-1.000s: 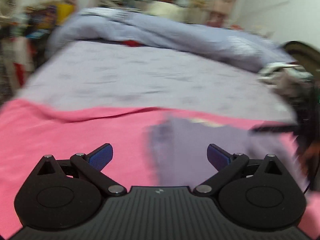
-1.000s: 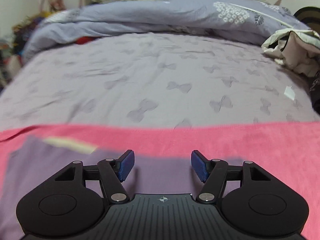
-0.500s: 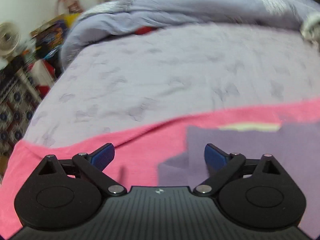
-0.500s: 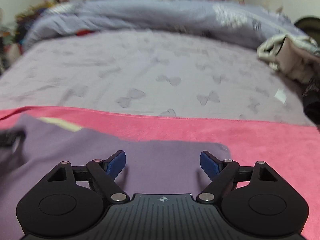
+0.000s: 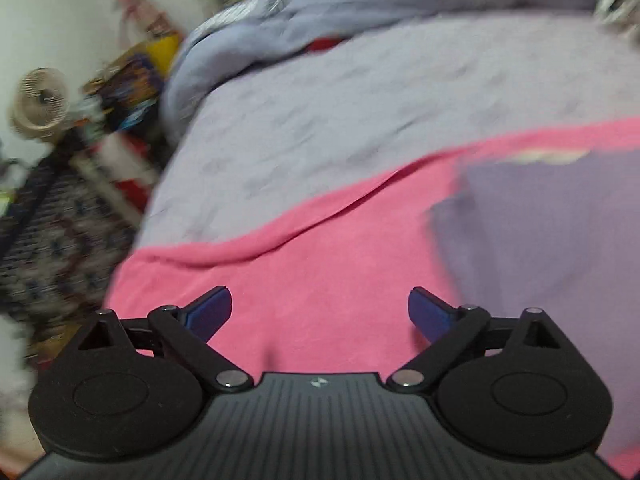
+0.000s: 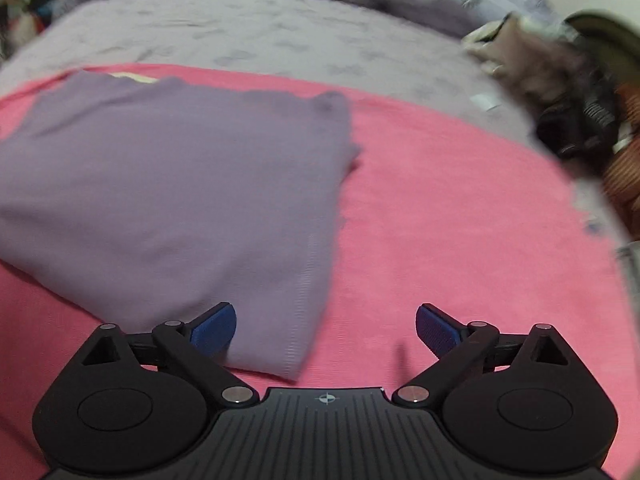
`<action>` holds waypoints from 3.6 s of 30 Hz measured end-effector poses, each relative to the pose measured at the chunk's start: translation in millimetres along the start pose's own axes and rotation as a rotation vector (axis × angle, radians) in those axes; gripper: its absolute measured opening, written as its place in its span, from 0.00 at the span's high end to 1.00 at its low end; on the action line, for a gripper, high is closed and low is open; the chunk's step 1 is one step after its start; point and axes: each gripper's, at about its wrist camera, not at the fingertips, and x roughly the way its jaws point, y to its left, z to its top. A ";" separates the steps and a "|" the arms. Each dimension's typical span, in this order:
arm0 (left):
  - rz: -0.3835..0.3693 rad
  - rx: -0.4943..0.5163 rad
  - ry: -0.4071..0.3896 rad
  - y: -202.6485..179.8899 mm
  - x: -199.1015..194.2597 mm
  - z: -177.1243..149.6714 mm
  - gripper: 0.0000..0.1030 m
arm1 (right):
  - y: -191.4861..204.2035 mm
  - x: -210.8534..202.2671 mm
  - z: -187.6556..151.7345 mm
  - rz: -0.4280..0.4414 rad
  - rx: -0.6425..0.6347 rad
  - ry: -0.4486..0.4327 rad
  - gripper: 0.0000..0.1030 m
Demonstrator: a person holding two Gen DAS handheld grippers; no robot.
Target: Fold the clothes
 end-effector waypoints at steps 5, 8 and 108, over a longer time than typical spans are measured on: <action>0.001 0.081 0.064 -49.5 -14.4 -1.3 0.01 | 51.9 -6.7 13.4 0.055 -0.098 -0.178 0.05; 0.022 0.059 0.177 -69.2 -0.5 -2.7 0.01 | 89.2 8.5 6.3 0.034 -0.191 -0.177 0.05; -0.312 0.150 0.121 -177.1 65.1 80.7 0.00 | 115.7 -13.9 -60.3 0.044 0.129 -0.274 0.00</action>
